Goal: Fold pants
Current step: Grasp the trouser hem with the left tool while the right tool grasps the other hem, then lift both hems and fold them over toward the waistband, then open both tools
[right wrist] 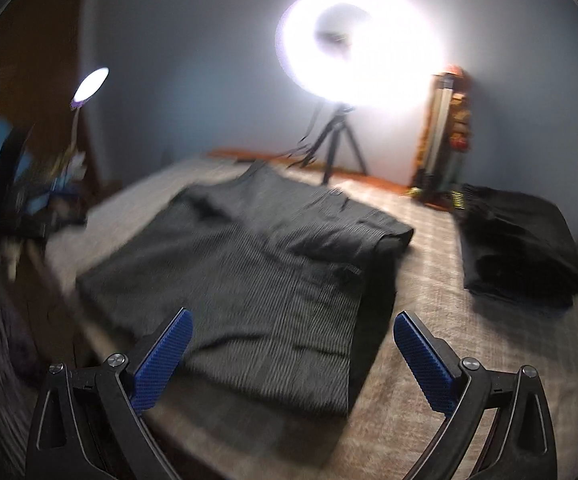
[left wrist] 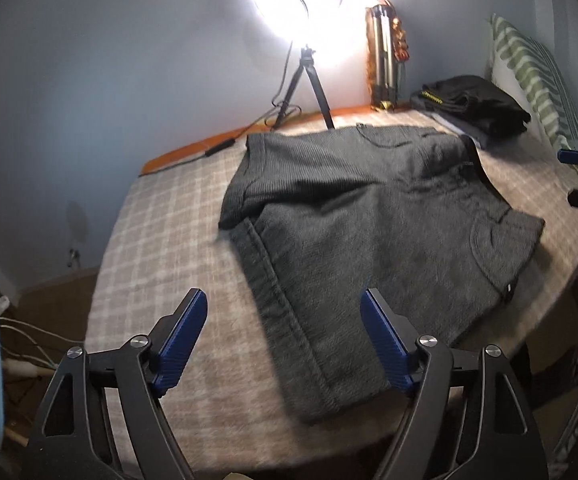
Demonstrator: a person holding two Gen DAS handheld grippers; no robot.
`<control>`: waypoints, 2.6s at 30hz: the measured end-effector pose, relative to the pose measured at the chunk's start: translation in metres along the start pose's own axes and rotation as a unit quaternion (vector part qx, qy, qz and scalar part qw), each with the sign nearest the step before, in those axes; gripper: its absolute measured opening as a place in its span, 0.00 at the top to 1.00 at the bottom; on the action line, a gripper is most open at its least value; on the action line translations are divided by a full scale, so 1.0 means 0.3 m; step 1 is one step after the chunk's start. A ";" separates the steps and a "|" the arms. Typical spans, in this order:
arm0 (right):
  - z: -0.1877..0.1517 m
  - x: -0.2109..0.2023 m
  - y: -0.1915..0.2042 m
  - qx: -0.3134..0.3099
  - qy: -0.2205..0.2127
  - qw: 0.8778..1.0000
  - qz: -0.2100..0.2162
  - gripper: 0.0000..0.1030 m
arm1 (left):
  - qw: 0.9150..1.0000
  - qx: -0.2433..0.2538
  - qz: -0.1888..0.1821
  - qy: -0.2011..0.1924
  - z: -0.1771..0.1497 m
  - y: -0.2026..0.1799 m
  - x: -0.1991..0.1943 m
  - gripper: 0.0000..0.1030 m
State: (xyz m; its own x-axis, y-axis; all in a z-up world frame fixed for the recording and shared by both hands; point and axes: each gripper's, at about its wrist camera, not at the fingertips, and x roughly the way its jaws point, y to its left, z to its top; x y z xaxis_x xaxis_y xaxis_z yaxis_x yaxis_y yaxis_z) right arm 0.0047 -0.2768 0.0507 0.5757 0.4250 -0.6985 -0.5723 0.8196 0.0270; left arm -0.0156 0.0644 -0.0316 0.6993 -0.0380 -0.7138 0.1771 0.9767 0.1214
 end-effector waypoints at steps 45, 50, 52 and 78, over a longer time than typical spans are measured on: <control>0.003 0.078 0.103 -0.101 0.000 0.993 -0.068 0.92 | 0.988 0.143 -0.041 -0.038 0.007 -0.094 0.037 0.96; 0.028 0.065 0.103 -0.094 -0.015 0.994 -0.060 0.92 | 0.989 0.129 -0.043 -0.065 0.083 -0.063 0.031 0.96; 0.023 0.073 0.100 -0.097 -0.010 0.994 -0.056 0.92 | 0.989 0.124 -0.047 -0.067 0.092 -0.061 0.033 0.96; 0.475 0.073 -0.130 -0.041 -0.072 0.993 -0.084 0.94 | 0.983 0.135 0.013 -0.122 0.573 0.105 0.053 0.98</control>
State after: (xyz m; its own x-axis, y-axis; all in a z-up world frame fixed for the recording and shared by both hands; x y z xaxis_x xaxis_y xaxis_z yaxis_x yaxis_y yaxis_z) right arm 0.1230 -0.2447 0.1362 0.7412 0.3407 -0.5784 -0.5033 0.8522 -0.1430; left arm 0.1202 0.0584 0.0795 0.8450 -0.0957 -0.5261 0.3121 0.8872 0.3399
